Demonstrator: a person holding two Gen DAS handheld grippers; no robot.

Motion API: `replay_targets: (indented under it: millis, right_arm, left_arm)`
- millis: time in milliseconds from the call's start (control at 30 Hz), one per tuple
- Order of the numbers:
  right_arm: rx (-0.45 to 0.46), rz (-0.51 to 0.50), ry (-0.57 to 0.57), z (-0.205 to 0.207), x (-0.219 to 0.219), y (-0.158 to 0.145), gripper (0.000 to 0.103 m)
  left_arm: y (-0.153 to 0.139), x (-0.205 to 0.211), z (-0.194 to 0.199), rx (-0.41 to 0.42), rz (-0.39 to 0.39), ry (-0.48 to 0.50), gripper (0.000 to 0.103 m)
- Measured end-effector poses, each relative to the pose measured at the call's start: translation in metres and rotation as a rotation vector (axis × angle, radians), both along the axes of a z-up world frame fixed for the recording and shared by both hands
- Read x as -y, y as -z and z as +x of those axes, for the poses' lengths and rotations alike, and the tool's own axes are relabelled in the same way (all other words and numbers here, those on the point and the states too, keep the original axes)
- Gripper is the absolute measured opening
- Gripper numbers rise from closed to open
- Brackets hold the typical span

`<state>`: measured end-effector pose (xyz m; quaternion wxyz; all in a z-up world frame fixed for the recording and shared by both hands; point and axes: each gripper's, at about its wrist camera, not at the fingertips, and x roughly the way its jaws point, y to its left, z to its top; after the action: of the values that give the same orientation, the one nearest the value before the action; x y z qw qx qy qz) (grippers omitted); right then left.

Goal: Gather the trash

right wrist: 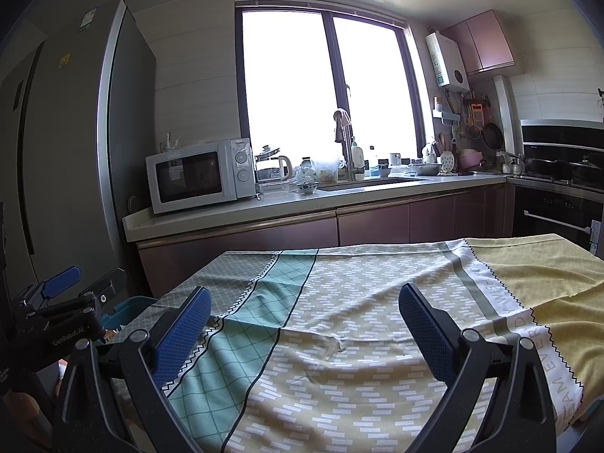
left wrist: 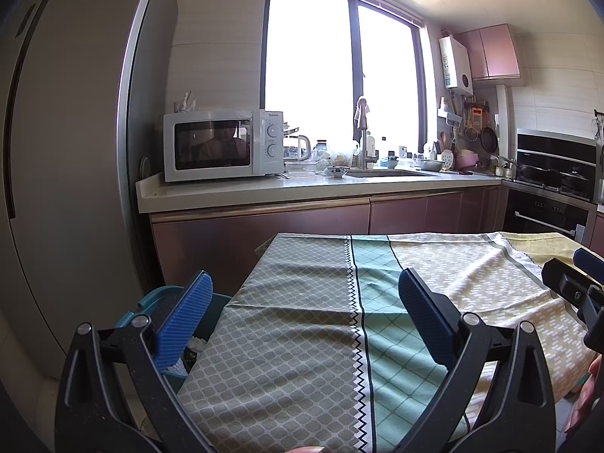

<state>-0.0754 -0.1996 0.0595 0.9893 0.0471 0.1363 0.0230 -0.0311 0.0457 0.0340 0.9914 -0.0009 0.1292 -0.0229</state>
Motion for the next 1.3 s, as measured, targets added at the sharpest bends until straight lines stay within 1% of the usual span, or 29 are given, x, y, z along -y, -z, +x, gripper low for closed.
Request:
replay_targets:
  millis: [1300]
  right_arm:
    - [-0.006,0.003,0.005,0.0009,0.0026,0.0024,0.096]
  left_arm:
    - [0.0034,0.0011,0.0017,-0.004,0.003,0.003,0.097]
